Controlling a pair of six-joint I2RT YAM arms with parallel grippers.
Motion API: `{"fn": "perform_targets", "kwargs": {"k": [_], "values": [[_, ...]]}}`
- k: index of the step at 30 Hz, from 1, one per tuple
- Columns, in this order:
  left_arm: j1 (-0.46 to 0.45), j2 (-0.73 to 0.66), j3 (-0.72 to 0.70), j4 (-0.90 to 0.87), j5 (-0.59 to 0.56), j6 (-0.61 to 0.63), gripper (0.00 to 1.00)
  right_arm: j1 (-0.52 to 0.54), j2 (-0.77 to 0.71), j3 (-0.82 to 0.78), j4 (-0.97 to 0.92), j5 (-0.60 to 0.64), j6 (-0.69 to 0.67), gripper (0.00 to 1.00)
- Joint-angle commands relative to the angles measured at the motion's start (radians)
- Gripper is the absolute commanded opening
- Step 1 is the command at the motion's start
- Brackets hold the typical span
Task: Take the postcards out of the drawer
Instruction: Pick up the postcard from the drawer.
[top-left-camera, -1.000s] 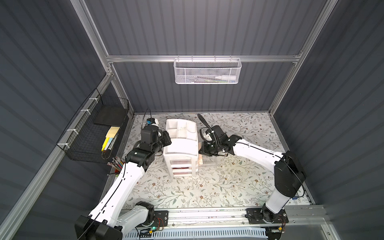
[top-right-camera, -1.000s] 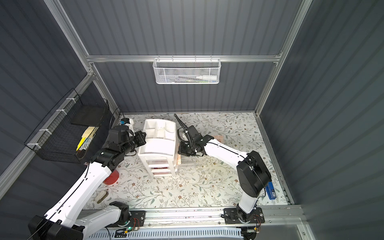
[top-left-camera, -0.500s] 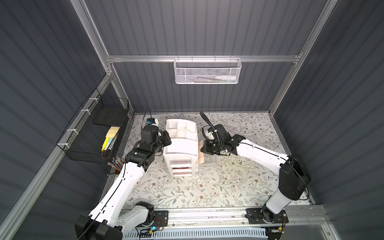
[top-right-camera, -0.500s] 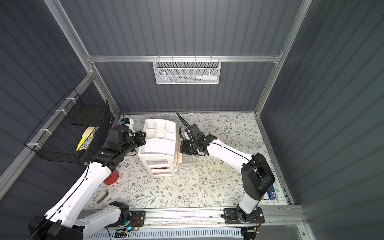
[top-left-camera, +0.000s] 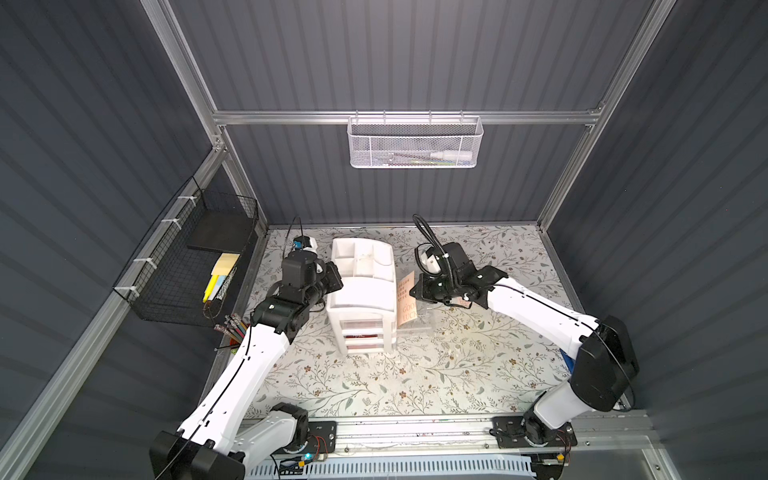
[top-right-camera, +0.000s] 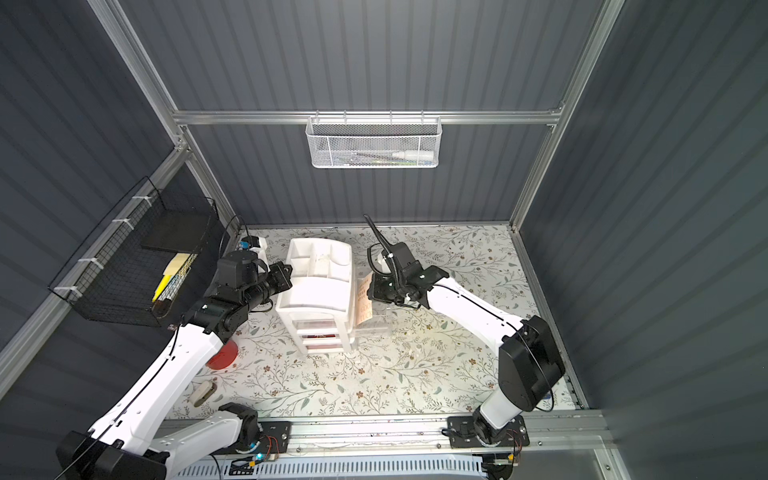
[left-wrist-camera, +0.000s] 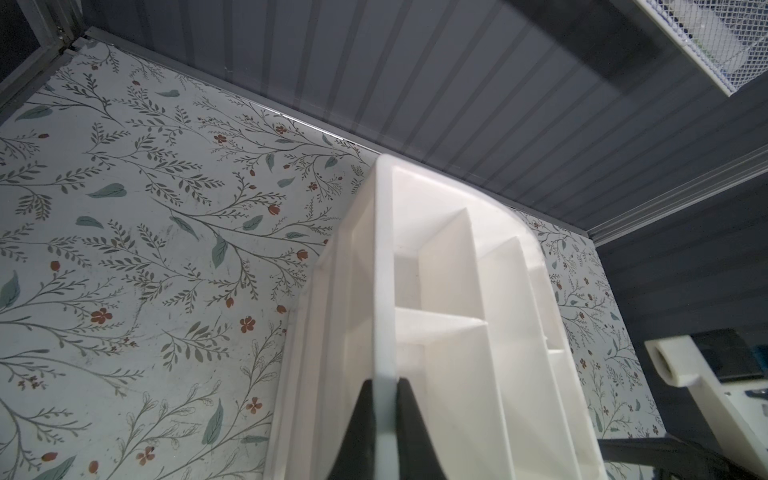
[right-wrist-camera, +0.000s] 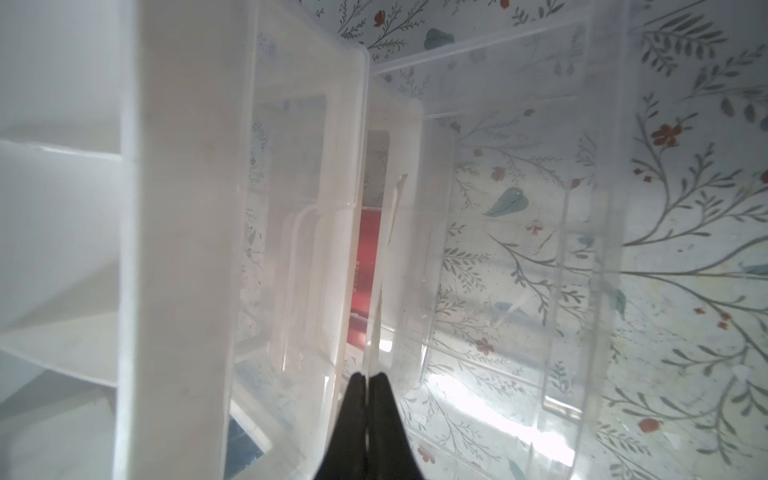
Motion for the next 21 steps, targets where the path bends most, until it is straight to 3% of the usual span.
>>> {"fn": "perform_targets", "kwargs": {"k": [1, 12, 21], "values": [[0.007, 0.031, -0.024, -0.025, 0.006, 0.027, 0.00, -0.035, -0.053, -0.006, -0.019, -0.049, -0.037, 0.01], [0.007, 0.035, -0.024, -0.026, 0.006, 0.030, 0.00, -0.280, -0.182, -0.034, -0.097, -0.165, -0.164, 0.00], [0.007, 0.037, -0.018, -0.024, 0.014, 0.034, 0.00, -0.465, -0.173, -0.060, -0.113, -0.229, -0.254, 0.00]]}}
